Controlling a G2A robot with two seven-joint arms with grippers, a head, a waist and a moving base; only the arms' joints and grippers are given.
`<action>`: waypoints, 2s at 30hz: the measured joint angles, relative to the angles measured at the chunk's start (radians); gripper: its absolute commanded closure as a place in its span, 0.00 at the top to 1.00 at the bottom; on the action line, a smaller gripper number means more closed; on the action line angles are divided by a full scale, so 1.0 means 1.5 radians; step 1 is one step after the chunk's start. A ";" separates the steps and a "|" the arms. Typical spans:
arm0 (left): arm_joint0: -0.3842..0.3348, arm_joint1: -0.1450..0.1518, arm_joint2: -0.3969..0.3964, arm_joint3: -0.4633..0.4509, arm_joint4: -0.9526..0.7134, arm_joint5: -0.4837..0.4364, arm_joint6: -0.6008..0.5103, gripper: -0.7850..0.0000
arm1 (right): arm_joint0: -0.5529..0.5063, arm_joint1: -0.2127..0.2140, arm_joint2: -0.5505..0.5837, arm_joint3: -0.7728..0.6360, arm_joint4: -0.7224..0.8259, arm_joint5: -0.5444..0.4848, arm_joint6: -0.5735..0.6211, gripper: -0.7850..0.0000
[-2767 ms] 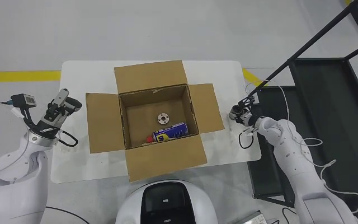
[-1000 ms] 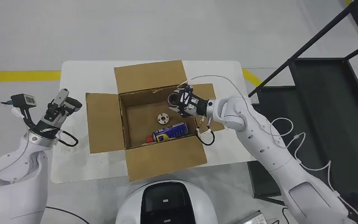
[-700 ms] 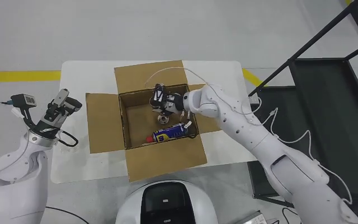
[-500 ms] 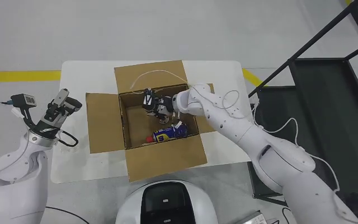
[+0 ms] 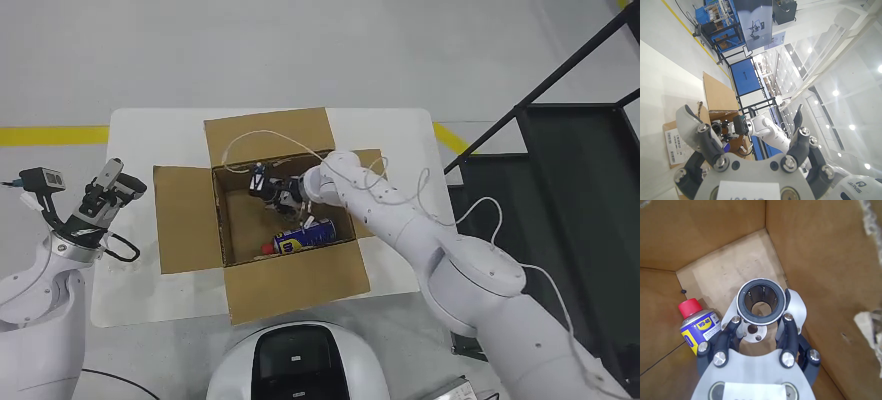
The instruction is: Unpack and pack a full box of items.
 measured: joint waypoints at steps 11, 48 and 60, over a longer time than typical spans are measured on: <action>0.001 0.000 -0.004 -0.002 0.009 0.006 0.015 1.00 | 0.014 0.001 0.022 0.051 -0.024 -0.102 -0.174 1.00; -0.052 0.019 0.053 0.015 -0.029 0.005 -0.151 1.00 | -0.198 0.237 0.332 -0.352 0.115 -0.216 -0.107 1.00; -0.109 0.011 0.158 0.024 0.008 0.018 -0.123 1.00 | -0.387 0.354 0.539 -0.471 0.413 -0.215 0.078 1.00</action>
